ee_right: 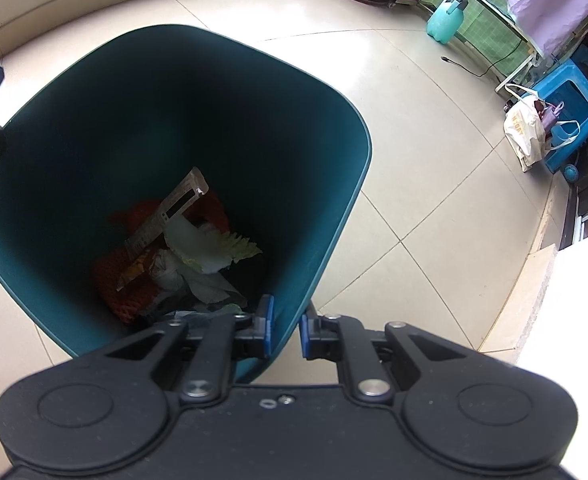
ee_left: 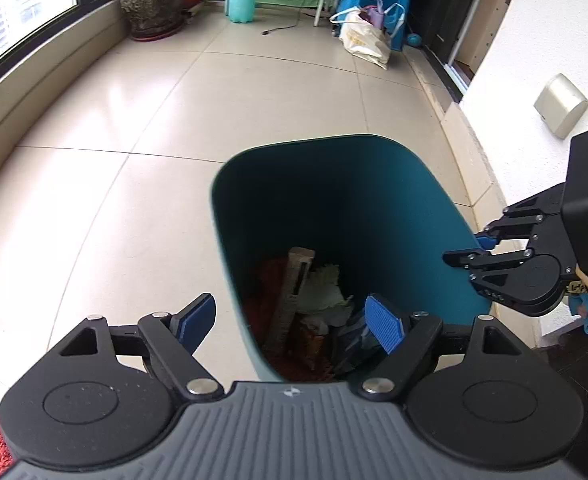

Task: Collect trash
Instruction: 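Lower the left gripper to the crumpled light-blue plastic bag, then close the left gripper on the twisted end of the blue bag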

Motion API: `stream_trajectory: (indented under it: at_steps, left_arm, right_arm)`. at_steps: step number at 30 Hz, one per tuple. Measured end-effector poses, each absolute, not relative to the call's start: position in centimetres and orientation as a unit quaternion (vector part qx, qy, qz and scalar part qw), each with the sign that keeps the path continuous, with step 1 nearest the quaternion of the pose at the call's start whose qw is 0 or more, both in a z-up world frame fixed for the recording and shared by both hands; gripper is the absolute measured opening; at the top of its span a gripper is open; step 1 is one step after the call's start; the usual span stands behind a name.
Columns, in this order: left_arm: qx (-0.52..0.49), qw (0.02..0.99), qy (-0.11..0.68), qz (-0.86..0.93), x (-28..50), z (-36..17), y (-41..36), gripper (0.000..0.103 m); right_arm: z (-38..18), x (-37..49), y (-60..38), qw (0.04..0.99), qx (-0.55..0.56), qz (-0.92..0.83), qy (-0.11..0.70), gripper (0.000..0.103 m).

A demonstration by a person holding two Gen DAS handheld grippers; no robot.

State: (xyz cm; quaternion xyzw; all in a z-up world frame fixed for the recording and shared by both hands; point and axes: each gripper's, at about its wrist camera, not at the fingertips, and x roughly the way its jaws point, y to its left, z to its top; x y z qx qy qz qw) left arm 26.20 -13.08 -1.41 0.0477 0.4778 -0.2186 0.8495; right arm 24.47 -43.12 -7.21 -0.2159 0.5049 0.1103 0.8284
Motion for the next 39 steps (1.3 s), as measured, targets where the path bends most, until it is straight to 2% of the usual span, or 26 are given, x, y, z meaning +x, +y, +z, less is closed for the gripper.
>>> stream_trajectory:
  at_steps: [5,10,19,25,33,39]
  left_arm:
    - [0.020,0.853,0.493,-0.169,26.7,-2.7,-8.5,0.087]
    - [-0.012,0.852,0.517,-0.079,27.7,-6.2,-3.2,0.093]
    - [-0.133,0.789,0.598,0.044,29.0,-16.6,8.0,0.093]
    - [-0.169,0.751,0.627,0.119,30.5,-22.5,14.7,0.093]
    - [-0.219,0.685,0.671,0.180,29.3,-29.4,17.5,0.093]
    - [-0.217,0.682,0.678,0.170,29.1,-31.7,16.6,0.093]
  right_arm:
    - [-7.4,24.8,-42.7,0.824,-0.220,0.101,0.512,0.012]
    - [-7.7,24.9,-42.4,0.821,-0.224,0.096,0.516,0.013]
    - [-7.9,24.8,-42.2,0.818,-0.231,0.094,0.518,0.013]
    - [-8.0,24.7,-41.8,0.817,-0.239,0.094,0.516,0.014]
    - [-8.3,24.5,-41.4,0.814,-0.256,0.093,0.513,0.016]
    - [-8.3,24.5,-41.5,0.813,-0.260,0.094,0.512,0.016]
